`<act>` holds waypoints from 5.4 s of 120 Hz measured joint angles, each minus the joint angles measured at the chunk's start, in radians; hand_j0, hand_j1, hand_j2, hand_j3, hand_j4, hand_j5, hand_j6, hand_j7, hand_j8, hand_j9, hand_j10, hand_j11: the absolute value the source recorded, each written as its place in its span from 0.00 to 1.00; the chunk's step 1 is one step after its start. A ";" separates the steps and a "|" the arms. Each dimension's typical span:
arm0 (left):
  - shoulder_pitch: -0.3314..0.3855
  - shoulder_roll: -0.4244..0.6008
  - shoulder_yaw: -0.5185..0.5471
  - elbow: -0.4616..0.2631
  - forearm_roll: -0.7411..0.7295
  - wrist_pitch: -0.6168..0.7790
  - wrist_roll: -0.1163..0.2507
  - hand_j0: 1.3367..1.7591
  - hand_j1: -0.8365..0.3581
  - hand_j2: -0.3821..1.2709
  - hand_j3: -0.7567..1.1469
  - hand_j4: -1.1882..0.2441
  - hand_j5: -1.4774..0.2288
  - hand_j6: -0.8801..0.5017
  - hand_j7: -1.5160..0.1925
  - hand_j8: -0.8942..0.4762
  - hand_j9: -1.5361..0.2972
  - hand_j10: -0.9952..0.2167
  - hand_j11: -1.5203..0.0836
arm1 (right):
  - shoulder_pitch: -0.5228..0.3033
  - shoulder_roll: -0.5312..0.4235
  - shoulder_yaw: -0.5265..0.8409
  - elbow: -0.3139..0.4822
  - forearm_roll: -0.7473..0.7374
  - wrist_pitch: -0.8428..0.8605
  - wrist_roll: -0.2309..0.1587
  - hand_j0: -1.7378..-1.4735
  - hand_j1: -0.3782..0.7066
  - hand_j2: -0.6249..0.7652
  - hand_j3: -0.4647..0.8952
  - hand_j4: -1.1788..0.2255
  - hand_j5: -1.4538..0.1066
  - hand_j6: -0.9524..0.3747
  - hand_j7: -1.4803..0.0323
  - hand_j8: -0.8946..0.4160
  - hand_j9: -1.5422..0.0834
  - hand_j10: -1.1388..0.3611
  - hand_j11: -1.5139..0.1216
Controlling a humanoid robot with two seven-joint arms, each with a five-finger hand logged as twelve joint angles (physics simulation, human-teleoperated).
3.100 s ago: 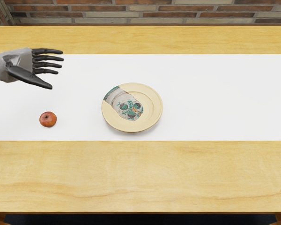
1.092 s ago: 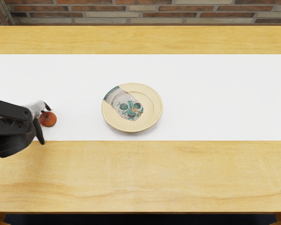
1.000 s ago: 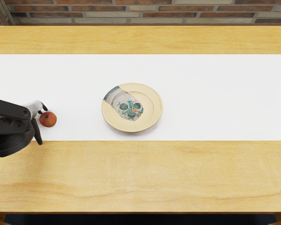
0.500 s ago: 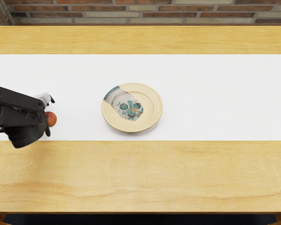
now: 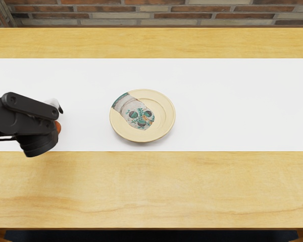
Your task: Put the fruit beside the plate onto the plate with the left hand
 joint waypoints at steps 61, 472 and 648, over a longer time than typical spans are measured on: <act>0.016 -0.025 0.016 0.019 0.002 -0.002 0.006 0.74 0.47 0.30 0.41 0.43 0.45 0.27 0.43 0.29 0.43 0.36 0.49 | 0.003 0.000 0.001 0.001 0.000 0.000 0.000 0.30 0.07 0.44 0.34 0.81 0.90 0.69 0.95 0.65 0.92 0.73 0.90; -0.202 -0.306 -0.280 0.148 -0.129 -0.219 0.062 0.76 0.42 0.42 0.40 0.39 0.36 0.18 0.38 0.30 0.37 0.34 0.42 | 0.006 0.000 0.002 0.008 0.001 0.003 0.001 0.30 0.07 0.44 0.34 0.81 0.90 0.69 0.95 0.65 0.92 0.73 0.90; 0.443 0.235 -1.139 0.003 0.123 -0.700 -0.087 0.76 0.73 0.26 0.40 0.65 0.67 0.45 0.69 0.46 0.66 0.61 0.74 | 0.004 0.000 0.002 0.006 0.000 0.003 0.002 0.30 0.07 0.44 0.34 0.81 0.90 0.69 0.95 0.65 0.92 0.73 0.90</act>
